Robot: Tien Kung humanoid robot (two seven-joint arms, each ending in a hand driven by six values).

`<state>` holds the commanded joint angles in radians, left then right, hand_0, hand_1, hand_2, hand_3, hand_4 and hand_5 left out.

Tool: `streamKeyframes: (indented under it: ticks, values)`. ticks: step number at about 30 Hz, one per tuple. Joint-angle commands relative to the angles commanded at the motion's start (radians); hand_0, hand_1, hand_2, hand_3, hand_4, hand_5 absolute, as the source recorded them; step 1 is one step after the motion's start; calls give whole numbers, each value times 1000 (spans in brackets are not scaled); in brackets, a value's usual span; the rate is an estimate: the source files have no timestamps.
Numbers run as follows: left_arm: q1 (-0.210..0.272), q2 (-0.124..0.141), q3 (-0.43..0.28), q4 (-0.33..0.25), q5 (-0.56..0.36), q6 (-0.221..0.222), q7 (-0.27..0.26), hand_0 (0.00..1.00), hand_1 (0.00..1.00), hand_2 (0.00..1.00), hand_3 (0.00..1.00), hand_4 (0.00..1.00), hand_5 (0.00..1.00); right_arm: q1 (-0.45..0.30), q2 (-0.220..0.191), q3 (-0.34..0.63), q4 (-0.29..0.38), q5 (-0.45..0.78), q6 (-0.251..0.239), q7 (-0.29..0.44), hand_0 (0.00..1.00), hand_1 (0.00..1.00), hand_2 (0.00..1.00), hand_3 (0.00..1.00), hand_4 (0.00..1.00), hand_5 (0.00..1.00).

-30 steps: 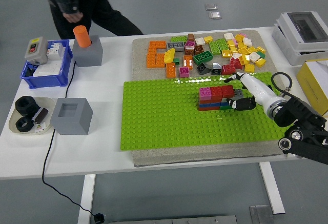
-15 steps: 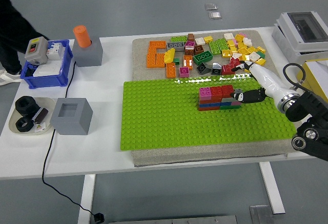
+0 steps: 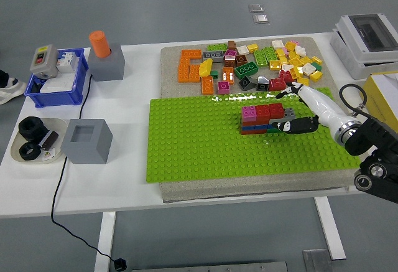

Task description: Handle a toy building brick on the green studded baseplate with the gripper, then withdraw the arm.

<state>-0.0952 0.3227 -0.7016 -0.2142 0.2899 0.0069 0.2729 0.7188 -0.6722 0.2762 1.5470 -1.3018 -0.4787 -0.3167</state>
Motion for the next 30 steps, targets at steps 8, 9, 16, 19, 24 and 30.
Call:
streamKeyframes:
  ticks: [8,9,16,19,24,30]
  values:
    - [1,0,-3,0,0,5,-4,772,717,681,782,800,530,2,4,-9,0,4,0,1,829,979,989,646,701,314]
    - [1,0,-3,0,1,5,-5,772,717,681,782,800,530,4,6,-12,0,6,0,1,829,979,989,646,701,314]
    - [1,0,-4,0,2,8,-11,771,715,681,780,801,535,13,22,-27,-9,20,-1,5,830,977,989,647,699,320]
    - [1,0,-4,0,1,9,-13,771,715,681,780,801,535,11,28,-31,-19,28,-1,8,830,977,989,647,699,320]
    - [0,0,-4,0,0,11,-15,770,716,680,780,802,534,4,31,-32,-40,44,2,16,831,977,990,644,680,322]
    - [-3,0,-2,0,-1,12,-19,771,714,679,779,803,536,1,37,-32,-50,55,2,25,830,976,986,643,672,334]
